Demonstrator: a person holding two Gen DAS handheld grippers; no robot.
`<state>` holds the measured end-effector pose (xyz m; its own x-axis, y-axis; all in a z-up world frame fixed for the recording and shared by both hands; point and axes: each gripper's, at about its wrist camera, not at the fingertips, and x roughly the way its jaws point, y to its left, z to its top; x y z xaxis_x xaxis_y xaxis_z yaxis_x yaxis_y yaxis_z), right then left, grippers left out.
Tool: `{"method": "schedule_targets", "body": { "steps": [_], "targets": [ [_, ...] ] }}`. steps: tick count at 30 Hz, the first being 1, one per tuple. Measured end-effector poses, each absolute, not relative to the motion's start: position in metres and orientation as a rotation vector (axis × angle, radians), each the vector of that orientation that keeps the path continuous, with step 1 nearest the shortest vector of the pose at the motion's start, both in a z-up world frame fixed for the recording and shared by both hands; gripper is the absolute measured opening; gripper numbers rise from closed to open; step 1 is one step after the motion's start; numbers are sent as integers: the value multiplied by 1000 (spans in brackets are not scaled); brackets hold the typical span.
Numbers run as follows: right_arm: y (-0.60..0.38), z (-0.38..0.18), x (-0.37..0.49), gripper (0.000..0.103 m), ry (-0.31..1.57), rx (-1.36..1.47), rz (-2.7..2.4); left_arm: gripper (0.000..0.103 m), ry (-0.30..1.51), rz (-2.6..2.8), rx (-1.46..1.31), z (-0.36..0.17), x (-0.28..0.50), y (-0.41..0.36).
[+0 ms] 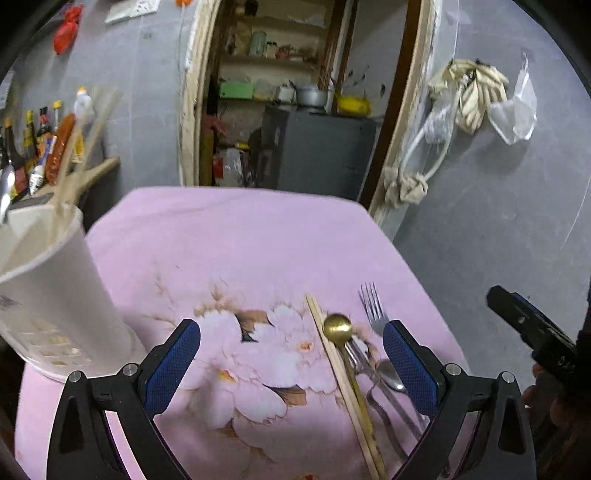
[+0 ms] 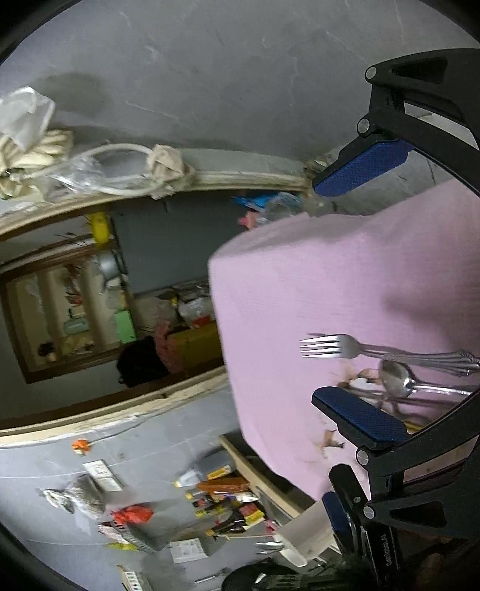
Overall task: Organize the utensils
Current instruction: 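Move both open tools back over the remaining utensils, then lower the left tool onto the chopstick and gold spoon while the right tool approaches the fork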
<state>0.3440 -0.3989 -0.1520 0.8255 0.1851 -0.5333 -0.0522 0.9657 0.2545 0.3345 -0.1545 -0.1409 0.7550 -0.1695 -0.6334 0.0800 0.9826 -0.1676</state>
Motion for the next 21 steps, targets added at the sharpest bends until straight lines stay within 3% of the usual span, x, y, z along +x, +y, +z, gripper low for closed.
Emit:
{"method": "schedule_targets", "body": {
  "steps": [3, 11, 14, 18, 21],
  "targets": [
    [-395, -163, 354, 101, 620, 219, 158, 98, 739, -167, -124, -151, 340, -159],
    [-387, -185, 383, 101, 744, 226, 218, 54, 849, -252, -118, -174, 359, -171],
    [-384, -190, 390, 99, 771, 225, 229, 33, 894, -268, -131, -182, 364, -172],
    [-377, -198, 398, 83, 819, 219, 238, 27, 920, -276, -160, -188, 367, -170],
    [-375, -204, 401, 77, 850, 217, 239, 25, 924, -276, -158, -189, 368, -172]
  ]
}}
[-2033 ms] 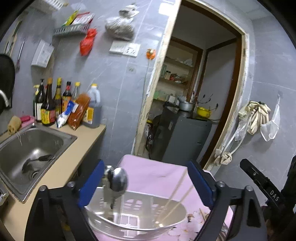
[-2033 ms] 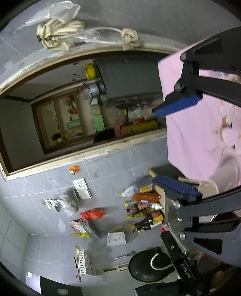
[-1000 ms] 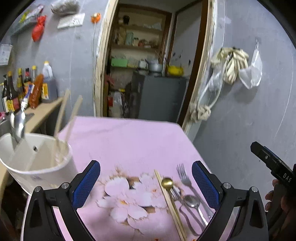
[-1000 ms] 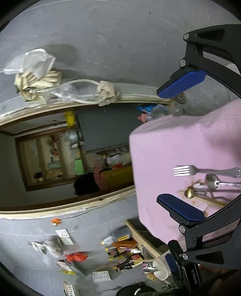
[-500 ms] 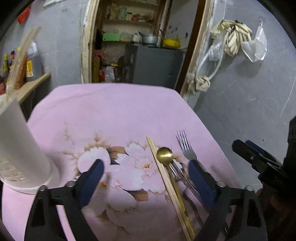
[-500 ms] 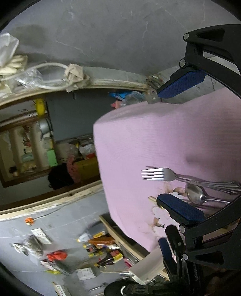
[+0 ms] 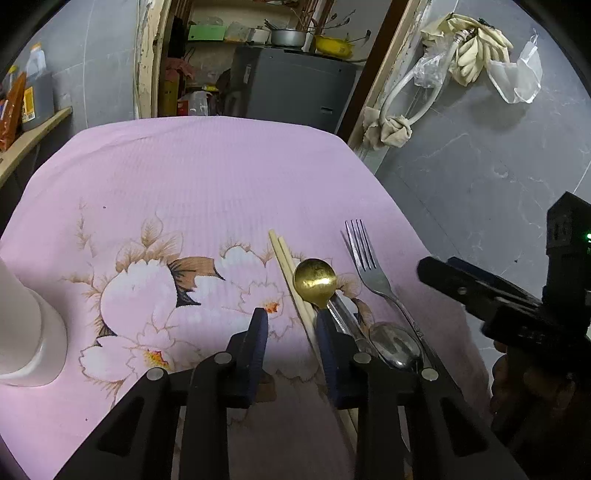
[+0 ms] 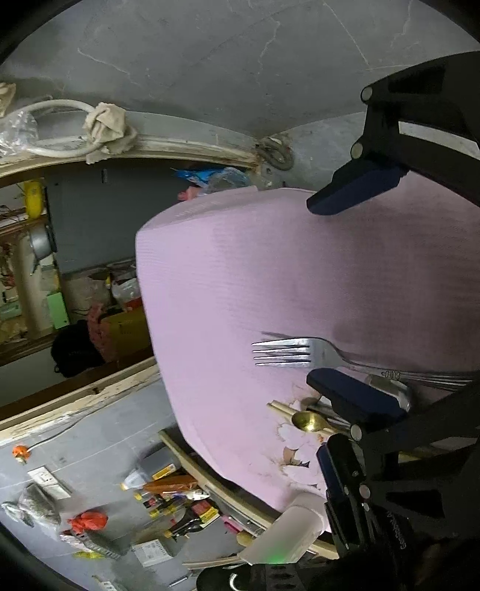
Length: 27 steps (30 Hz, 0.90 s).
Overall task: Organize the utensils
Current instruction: 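Lower the left tool onto the chopstick and gold spoon while the right tool approaches the fork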
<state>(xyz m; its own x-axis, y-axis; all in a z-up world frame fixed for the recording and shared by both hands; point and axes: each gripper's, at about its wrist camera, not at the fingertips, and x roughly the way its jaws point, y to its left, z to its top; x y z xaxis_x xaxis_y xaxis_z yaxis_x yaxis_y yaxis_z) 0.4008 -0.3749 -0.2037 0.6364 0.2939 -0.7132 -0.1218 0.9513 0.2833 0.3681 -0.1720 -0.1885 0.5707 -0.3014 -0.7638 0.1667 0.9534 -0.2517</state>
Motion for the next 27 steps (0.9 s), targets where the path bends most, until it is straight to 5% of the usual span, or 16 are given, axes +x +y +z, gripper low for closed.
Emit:
{"method": "schedule_targets", "body": {
  "steps": [11, 27],
  "targets": [
    [-374, -203, 399, 67, 852, 215, 246, 14, 956, -277, -91, -184, 380, -182],
    [-370, -203, 403, 58, 866, 212, 300, 5, 998, -307, -366, -190, 376, -147]
  ]
}}
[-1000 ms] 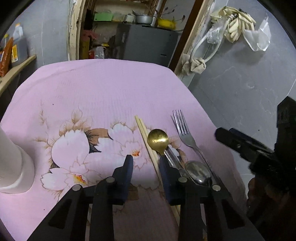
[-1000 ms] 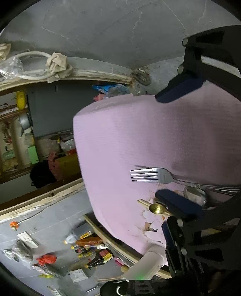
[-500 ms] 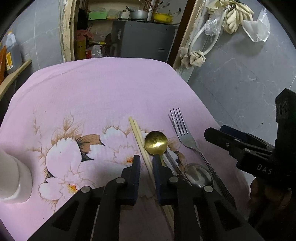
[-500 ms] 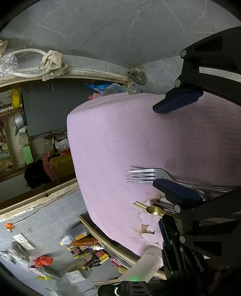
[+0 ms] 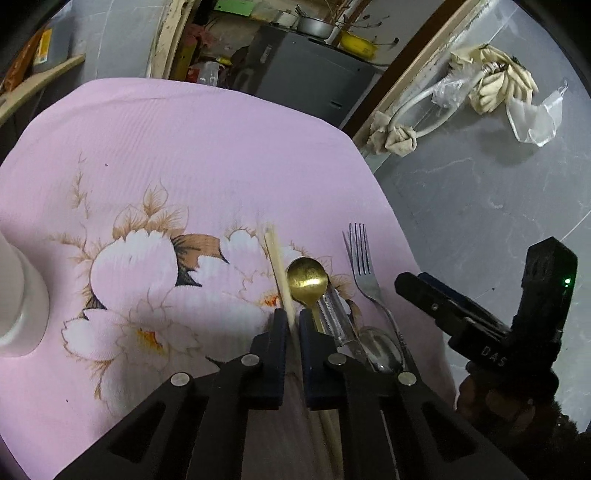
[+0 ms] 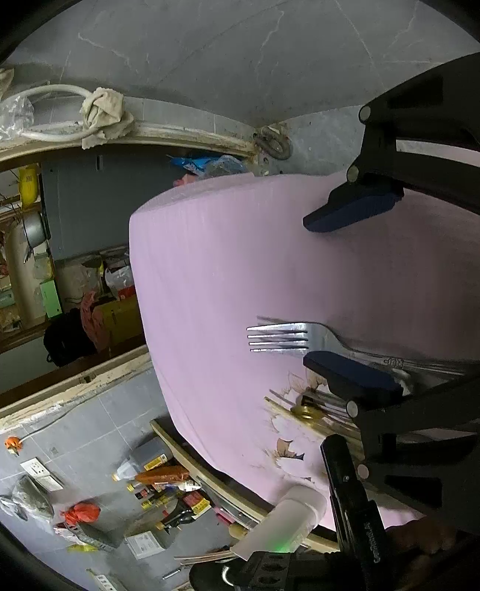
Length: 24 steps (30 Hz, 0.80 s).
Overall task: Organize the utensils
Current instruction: 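Lower the left tool onto the chopstick and gold spoon while the right tool approaches the fork, then grasp a wooden chopstick with the left tool while the right tool grasps the silver fork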
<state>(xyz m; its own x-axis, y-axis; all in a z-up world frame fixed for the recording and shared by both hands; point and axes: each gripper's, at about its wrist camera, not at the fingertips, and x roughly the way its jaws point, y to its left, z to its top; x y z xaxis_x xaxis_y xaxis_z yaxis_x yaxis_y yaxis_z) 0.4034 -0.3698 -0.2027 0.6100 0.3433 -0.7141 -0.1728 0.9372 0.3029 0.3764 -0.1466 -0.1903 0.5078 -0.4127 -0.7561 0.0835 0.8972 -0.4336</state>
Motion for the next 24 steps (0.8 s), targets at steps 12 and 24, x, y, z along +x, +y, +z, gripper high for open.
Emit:
{"method": "schedule_targets", "body": {
  "steps": [12, 24],
  "targets": [
    [-344, -204, 431, 42, 892, 126, 414, 5, 995, -230, -391, -194, 371, -130],
    [-327, -198, 459, 39, 904, 92, 554, 7, 1070, -273, -274, -193, 383, -137]
  ]
}}
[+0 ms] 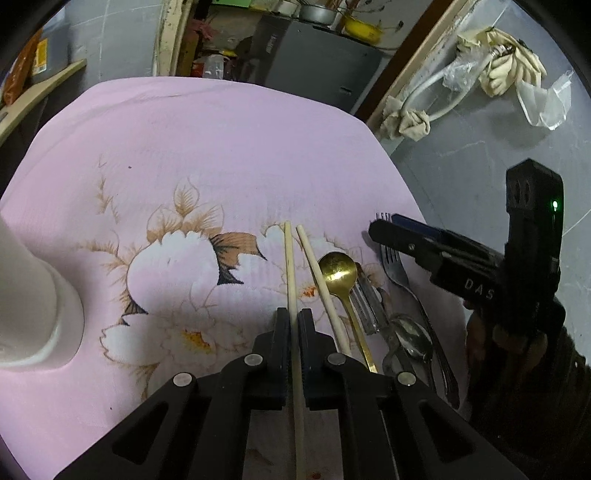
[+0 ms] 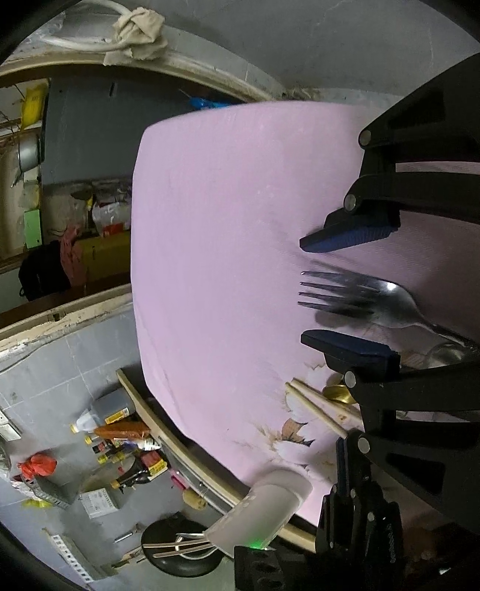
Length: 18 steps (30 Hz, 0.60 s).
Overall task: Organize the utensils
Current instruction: 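Grasp a wooden chopstick with the left tool while the right tool grasps the silver fork, then carry the chopstick toward the white basket with the left tool while the right tool carries the fork there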
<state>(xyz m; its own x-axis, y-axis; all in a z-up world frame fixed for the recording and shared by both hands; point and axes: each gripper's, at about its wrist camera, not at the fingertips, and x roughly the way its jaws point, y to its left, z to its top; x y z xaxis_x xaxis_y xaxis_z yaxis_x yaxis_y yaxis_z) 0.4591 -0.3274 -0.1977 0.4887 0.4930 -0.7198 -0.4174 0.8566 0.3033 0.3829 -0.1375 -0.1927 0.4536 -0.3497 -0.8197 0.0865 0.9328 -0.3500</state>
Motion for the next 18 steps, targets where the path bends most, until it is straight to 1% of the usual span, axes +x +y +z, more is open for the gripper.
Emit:
{"method": "schedule_targets", "body": {
  "steps": [2, 3, 4, 5, 6, 10, 15, 18],
  "targets": [
    [-330, -200, 459, 39, 905, 97, 562, 7, 1081, -279, -254, -192, 386, -140],
    [-329, -200, 459, 37, 906, 97, 563, 7, 1086, -280, -244, -191, 386, -140],
    [-329, -201, 459, 34, 907, 96, 562, 7, 1094, -278, -228, -191, 387, -142],
    [-332, -202, 459, 24, 909, 95, 560, 7, 1104, -274, -203, -190, 388, -145],
    [-332, -203, 460, 19, 917, 100, 560, 7, 1108, -268, -179, -189, 390, -149],
    [-334, -204, 460, 18, 936, 117, 571, 6, 1096, -246, -115, -187, 389, -158],
    [-338, -197, 449, 17, 938, 141, 555, 5, 1075, -239, -212, -186, 382, -144],
    [-345, -186, 436, 17, 908, 179, 506, 5, 987, -227, -245, -172, 367, -136]
  ]
}}
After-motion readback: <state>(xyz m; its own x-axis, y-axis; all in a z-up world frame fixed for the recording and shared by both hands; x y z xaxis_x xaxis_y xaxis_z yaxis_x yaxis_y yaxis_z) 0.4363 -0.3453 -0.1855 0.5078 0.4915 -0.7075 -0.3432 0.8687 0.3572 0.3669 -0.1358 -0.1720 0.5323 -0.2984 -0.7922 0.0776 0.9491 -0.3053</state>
